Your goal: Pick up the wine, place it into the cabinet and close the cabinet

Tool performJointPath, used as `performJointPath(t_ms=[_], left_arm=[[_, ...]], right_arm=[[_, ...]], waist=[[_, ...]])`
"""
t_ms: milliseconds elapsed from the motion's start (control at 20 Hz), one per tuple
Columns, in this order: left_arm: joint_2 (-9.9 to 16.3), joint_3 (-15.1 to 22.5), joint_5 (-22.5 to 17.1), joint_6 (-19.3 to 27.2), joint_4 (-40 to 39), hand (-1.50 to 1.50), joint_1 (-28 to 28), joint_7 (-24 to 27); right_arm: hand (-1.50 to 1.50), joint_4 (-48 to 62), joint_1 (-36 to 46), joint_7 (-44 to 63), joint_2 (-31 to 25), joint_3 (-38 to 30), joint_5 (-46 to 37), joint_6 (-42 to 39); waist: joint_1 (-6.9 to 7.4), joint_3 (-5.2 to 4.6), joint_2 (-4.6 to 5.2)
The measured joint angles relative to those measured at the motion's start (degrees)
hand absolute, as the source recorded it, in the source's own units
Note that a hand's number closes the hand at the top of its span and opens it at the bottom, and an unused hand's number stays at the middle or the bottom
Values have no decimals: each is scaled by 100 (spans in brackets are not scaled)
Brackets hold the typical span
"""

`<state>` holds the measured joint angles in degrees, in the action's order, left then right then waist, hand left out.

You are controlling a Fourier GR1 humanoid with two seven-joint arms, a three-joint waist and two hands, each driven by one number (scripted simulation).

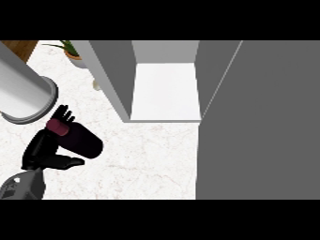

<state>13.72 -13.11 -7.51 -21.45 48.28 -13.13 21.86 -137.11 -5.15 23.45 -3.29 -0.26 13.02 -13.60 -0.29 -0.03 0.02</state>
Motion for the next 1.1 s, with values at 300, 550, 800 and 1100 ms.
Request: performJointPath(t_ms=[300,550,800,1100], left_arm=[[89,-41,227,-60,-1239,-150,-499,708],[108,-101,258,-120,-1928,-150,-785,1033],[10,-178,163,-282,-2350,-150,-937,1273],[48,-235,178,-453,-3028,-150,-1154,1650]], right_arm=[[-150,84,175,79,-58,-84,50,17],[-150,24,88,100,-36,-23,31,-3],[-150,14,151,117,-49,-22,-23,21],[-150,102,85,-25,-54,-121,-6,-93]], waist=[[-15,-2,6],[-21,-1,7],[-22,-2,7],[-42,-4,16]])
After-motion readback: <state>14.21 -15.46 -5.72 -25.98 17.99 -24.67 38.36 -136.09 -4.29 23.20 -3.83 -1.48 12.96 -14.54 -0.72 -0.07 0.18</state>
